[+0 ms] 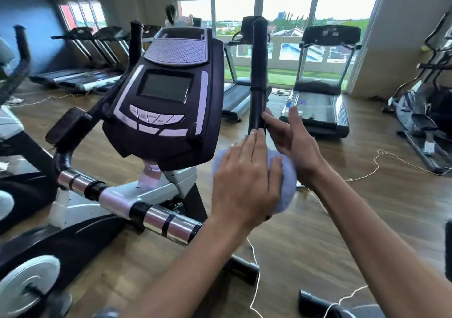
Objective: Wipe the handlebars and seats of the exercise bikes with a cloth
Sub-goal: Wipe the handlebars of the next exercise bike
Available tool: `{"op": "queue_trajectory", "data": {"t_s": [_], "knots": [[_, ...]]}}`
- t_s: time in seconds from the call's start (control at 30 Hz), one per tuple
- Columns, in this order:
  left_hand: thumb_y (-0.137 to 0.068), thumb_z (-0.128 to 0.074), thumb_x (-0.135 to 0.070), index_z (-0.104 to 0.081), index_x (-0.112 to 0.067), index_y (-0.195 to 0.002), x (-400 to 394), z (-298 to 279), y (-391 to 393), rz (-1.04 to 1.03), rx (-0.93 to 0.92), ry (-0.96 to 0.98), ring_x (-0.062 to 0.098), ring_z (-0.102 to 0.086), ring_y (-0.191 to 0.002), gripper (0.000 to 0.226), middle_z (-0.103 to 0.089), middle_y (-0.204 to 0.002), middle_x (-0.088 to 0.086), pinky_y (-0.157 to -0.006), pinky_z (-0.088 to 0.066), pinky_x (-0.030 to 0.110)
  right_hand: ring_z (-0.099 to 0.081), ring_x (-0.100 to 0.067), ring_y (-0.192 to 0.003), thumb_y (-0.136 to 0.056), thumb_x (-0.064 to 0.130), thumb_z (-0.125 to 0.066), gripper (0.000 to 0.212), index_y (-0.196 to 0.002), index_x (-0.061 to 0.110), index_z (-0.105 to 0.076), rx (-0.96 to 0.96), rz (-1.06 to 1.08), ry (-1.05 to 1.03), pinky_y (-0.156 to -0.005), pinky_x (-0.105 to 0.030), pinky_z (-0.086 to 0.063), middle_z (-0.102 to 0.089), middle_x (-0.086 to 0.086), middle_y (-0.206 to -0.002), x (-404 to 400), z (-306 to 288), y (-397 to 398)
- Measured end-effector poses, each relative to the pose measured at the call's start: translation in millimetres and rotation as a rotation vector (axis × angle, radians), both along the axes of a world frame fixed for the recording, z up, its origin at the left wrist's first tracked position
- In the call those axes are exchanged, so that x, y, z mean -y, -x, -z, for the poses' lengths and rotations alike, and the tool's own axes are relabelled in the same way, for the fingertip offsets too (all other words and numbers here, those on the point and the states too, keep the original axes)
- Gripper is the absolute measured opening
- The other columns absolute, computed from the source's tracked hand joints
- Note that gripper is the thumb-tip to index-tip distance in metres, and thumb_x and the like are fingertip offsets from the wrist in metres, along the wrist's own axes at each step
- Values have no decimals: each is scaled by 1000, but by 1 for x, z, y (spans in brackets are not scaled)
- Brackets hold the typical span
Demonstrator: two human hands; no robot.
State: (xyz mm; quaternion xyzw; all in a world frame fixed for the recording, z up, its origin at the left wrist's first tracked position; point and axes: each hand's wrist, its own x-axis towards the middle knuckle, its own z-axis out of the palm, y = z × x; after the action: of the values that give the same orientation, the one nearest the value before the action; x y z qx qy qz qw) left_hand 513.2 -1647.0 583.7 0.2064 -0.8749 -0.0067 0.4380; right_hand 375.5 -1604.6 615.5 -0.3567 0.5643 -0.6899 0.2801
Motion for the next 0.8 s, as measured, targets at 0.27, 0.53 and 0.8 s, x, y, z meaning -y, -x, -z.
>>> {"op": "queue_trajectory", "data": {"t_s": [0.27, 0.53, 0.8], "knots": [[-104, -38, -37, -48, 0, -149, -22, 20, -33, 27, -37, -19, 23, -44, -146, 59, -50, -154, 13, -121, -26, 31, -44, 6, -138, -105, 62, -19, 74, -139, 10, -60, -44, -39, -19, -124, -27, -22, -51, 12, -152, -4, -2, 3], [-98, -25, -45, -52, -3, -148, 25, -35, 39, -26, 47, -152, 25, -47, -143, 70, -52, -152, 15, -117, -33, 34, -56, -9, -134, -95, 74, -36, 81, -139, 12, -63, -10, -38, 18, -120, -36, -35, -58, 5, -147, -2, 0, -2], [-103, -39, -37, -51, -1, -147, -11, 27, -39, 110, -55, -2, 25, -44, -146, 59, -51, -154, 13, -120, -32, 37, -46, 5, -136, -108, 55, -23, 67, -142, 7, -57, -139, 71, -52, -117, -18, -29, -52, 7, -152, 1, -1, -8]]}}
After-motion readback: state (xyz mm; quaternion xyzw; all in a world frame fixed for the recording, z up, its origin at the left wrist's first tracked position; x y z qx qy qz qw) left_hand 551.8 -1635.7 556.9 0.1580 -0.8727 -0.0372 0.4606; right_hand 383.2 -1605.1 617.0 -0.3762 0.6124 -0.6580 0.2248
